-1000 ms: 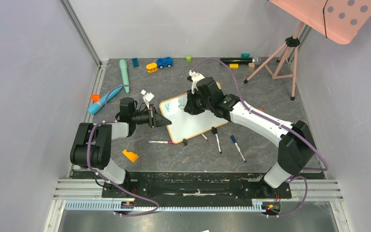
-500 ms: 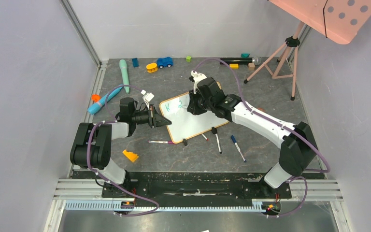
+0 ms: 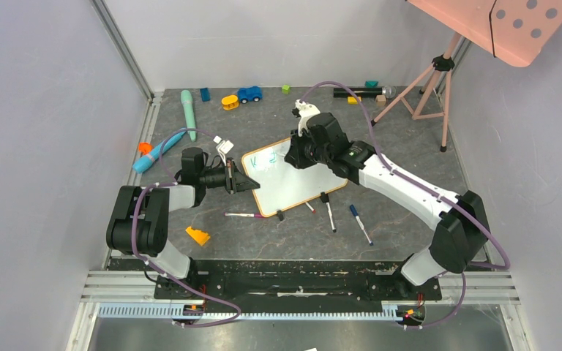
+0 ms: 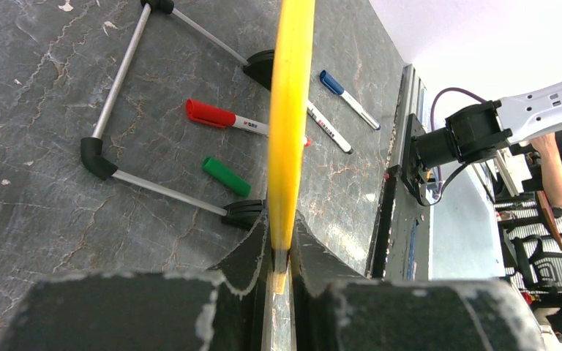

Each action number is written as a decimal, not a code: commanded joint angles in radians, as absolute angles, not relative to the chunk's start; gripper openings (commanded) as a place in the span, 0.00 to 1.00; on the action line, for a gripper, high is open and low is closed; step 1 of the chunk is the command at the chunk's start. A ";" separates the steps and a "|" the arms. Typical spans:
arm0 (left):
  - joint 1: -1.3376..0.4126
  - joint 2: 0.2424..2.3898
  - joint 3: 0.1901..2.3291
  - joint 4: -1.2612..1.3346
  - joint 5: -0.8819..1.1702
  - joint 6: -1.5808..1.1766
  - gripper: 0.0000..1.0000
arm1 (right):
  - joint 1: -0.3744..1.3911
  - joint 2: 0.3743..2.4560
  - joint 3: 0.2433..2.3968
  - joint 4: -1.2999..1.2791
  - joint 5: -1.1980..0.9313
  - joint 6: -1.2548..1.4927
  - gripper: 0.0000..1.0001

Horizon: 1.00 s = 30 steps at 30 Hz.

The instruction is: Write a sentence on the whiteboard

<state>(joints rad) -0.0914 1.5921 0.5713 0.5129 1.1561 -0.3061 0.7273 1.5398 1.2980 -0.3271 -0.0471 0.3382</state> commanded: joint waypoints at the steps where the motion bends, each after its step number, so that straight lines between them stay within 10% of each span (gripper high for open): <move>1: -0.104 1.575 0.580 0.491 1.182 -0.298 0.02 | 0.718 1.539 1.343 -0.317 -0.023 0.322 0.00; 30: -0.103 1.580 0.581 0.490 1.184 -0.299 0.02 | 0.716 1.592 1.324 -0.326 -0.006 0.320 0.00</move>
